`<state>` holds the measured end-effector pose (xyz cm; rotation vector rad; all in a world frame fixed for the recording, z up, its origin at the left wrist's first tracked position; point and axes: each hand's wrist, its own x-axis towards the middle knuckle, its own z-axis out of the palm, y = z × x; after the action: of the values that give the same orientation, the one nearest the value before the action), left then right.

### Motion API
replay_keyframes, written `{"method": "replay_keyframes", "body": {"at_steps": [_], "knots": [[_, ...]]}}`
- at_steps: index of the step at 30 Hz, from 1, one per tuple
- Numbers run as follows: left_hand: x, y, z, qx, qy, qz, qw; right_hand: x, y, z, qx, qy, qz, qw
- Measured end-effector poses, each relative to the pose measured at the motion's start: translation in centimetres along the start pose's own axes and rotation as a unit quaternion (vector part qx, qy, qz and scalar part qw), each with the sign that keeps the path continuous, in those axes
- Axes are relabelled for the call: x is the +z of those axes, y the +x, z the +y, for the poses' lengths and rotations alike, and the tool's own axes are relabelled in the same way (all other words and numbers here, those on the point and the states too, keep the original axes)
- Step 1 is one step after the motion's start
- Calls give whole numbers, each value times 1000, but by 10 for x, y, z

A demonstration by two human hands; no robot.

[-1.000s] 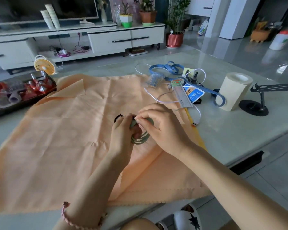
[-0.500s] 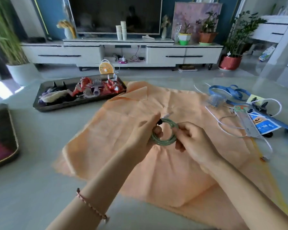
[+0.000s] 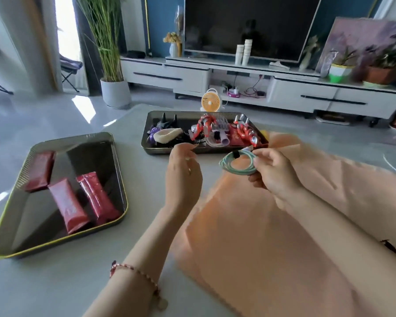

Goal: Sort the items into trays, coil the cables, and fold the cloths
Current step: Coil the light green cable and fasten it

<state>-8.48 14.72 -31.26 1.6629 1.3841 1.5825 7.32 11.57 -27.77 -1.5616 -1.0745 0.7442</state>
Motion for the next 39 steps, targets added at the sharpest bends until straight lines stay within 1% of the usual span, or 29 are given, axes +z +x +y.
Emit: {"method": "replay_keyframes", "body": {"at_steps": [3, 6, 8, 11, 13, 15, 16, 18, 19, 20, 22, 25, 28, 30, 32, 34, 36, 39], "knots": [[-3, 10, -18, -5, 45, 36, 998, 42, 47, -11, -13, 28, 31, 999], [4, 10, -27, -1, 49, 20, 999, 70, 93, -27, -7, 66, 92, 994], [4, 14, -33, -13, 54, 11, 998, 87, 117, -36, -29, 31, 107, 993], [-1, 23, -39, -40, 54, 43, 997, 126, 136, -48, -129, -58, 74, 987], [-3, 26, -41, -64, 50, 49, 995, 153, 137, -54, -192, -136, 66, 970], [-3, 26, -42, -78, 50, 42, 995, 173, 137, -54, -218, -209, 79, 950], [-3, 24, -42, -80, 50, 38, 995, 179, 136, -51, -223, -267, 80, 934], [-4, 22, -42, -78, 52, 33, 995, 185, 135, -46, -218, -421, 78, 877], [-4, 22, -43, -76, 54, 32, 995, 185, 136, -44, -213, -468, 78, 854], [-4, 22, -42, -74, 55, 31, 995, 184, 134, -45, -206, -484, 79, 847], [-3, 23, -42, -71, 60, 24, 995, 177, 126, -49, -208, -460, 66, 861], [-2, 23, -42, -66, 71, 8, 995, 151, 101, -48, -247, -390, 24, 887], [-5, 23, -42, -51, 85, 2, 995, 97, 52, -29, -252, -305, -24, 918], [-6, 28, -42, -26, 94, -5, 995, 52, 17, -11, -230, -295, -53, 926], [-8, 31, -40, 3, 111, -19, 994, 1, -12, 9, -185, -293, -65, 936], [-10, 23, -34, 17, 127, -30, 991, -53, -38, 26, -130, -290, -47, 947], [-12, 16, -27, 32, 131, -49, 990, -104, -59, 46, -70, -278, 7, 958], [-17, -2, -8, 47, 108, -72, 990, -163, -86, 72, -13, -273, 91, 957]]}}
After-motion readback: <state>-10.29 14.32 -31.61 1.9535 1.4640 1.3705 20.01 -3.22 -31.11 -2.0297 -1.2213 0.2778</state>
